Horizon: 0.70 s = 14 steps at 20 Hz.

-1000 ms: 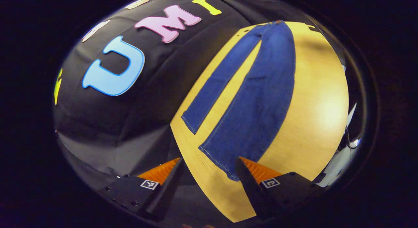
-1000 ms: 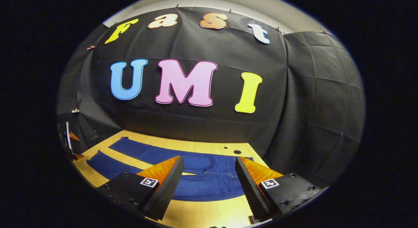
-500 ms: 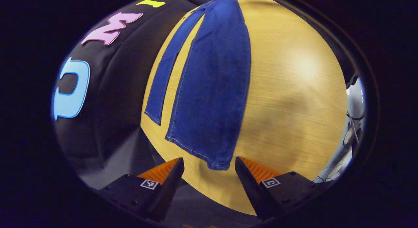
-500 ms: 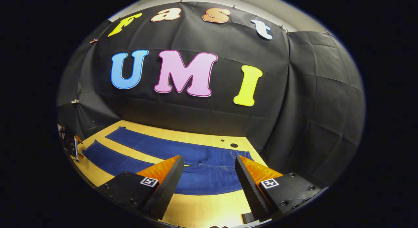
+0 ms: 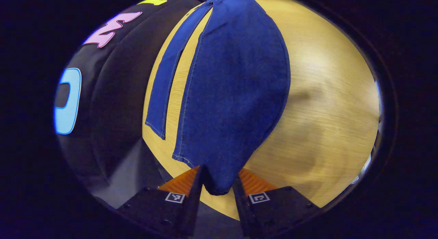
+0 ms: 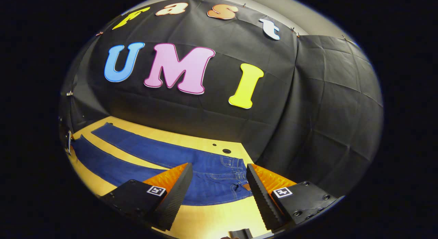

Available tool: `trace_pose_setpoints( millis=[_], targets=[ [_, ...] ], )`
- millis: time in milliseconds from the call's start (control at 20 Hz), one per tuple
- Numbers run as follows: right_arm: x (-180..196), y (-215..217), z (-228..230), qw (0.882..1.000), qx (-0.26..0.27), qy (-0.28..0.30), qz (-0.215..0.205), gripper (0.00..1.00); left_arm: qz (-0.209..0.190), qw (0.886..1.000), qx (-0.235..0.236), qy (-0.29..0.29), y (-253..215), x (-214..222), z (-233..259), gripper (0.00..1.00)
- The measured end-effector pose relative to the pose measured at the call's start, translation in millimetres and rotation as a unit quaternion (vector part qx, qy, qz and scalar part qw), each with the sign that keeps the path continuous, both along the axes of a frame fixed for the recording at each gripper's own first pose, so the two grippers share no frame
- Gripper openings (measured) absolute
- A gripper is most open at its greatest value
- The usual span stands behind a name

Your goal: Grasp the waist and the cuffs of the jeans and fold them to make the two legs overlap; first hold the waist and fold one-third of the jeans toward the cuffs, then hold the cuffs and fold the remaining one-third in the same direction to finish folding.

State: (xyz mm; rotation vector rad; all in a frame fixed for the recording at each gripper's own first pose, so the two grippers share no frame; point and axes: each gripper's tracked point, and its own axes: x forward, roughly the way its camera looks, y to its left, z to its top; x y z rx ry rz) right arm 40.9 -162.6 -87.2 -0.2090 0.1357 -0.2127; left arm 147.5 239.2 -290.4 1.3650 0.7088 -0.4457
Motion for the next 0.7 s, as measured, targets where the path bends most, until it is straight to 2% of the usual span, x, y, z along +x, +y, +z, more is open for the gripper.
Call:
trace_pose_setpoints(
  millis=[250,400,550,700],
  targets=[
    [33.4,-53.5,-11.9,0.998,-0.060,-0.008,-0.013,0.98,0.019,1.000,0.007,-0.014,-2.0,7.3,-1.6,0.18],
    [53.0,-79.8,-26.7,0.995,-0.095,0.003,0.006,0.97,0.033,0.999,0.001,-0.022,-5.1,8.2,-3.3,0.07],
    [67.2,-121.0,-39.0,0.991,-0.132,0.025,0.014,0.97,0.044,0.999,-0.010,-0.009,-4.0,7.7,-2.8,0.06],
    [74.7,-157.5,-52.9,0.976,-0.204,0.069,0.039,0.98,0.038,0.999,0.007,-0.005,-5.7,7.7,-3.4,0.06]
  ],
)
